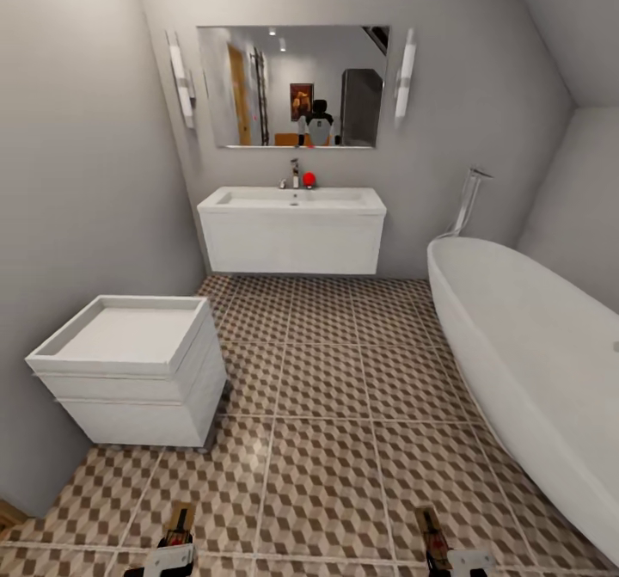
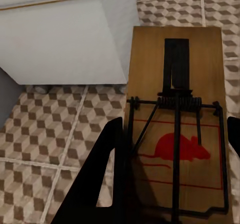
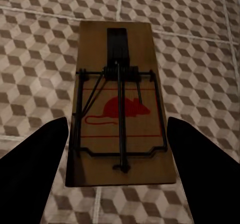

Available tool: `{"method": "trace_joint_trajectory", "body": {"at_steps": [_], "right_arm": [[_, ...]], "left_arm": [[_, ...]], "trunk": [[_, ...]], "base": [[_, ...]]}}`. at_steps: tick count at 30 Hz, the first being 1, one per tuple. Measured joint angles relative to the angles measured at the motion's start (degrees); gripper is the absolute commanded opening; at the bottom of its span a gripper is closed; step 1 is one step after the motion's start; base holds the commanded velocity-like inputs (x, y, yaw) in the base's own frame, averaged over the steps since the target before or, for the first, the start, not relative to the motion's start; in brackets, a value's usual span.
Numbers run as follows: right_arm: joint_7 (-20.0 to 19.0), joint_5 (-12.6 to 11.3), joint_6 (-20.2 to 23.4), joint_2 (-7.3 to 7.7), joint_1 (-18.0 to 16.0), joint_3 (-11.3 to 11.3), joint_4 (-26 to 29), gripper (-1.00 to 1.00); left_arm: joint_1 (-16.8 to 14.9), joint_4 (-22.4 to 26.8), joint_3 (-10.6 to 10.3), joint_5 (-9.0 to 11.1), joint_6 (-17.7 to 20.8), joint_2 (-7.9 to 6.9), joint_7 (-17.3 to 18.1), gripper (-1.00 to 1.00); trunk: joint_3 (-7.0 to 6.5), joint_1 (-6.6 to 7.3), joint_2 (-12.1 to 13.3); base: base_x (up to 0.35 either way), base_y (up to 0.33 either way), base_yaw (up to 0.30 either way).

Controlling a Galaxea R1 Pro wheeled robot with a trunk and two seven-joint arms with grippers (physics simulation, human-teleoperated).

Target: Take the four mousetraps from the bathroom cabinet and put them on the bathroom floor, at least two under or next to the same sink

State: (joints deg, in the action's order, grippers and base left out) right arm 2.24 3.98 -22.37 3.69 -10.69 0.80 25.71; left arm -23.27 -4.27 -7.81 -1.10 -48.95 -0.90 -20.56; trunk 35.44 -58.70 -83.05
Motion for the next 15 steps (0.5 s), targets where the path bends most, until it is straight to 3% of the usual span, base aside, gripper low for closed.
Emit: {"method": "trace_joint_trajectory", "body": {"at_steps": [4, 11, 15], "right_arm": [[-0.07, 0.0, 0.0, -0.01, 0.0, 0.06, 0.0, -1.0], [-0.05, 0.08, 0.0, -0.01, 0.01, 0.08, 0.01, -1.0], [-0.04, 0.08, 0.0, -0.02, 0.0, 0.08, 0.0, -1.0]], "left_arm": [[0.02, 0.0, 0.0, 0.02, 0.0, 0.0, 0.0, -1.0], [0.01, -0.01, 0.0, 0.02, 0.0, 0.0, 0.0, -1.0], [-0.01, 0.0, 0.0, 0.02, 0.0, 0.0, 0.0, -1.0]], "trunk": [[-0.01, 0.0, 0.0], [-0.29, 0.0, 0.0], [-0.39, 0.0, 0.0]], "base": [[0.33, -0.116, -0.022], [0.33, -0.109, -0.18], [0.33, -0.087, -0.058]]}}
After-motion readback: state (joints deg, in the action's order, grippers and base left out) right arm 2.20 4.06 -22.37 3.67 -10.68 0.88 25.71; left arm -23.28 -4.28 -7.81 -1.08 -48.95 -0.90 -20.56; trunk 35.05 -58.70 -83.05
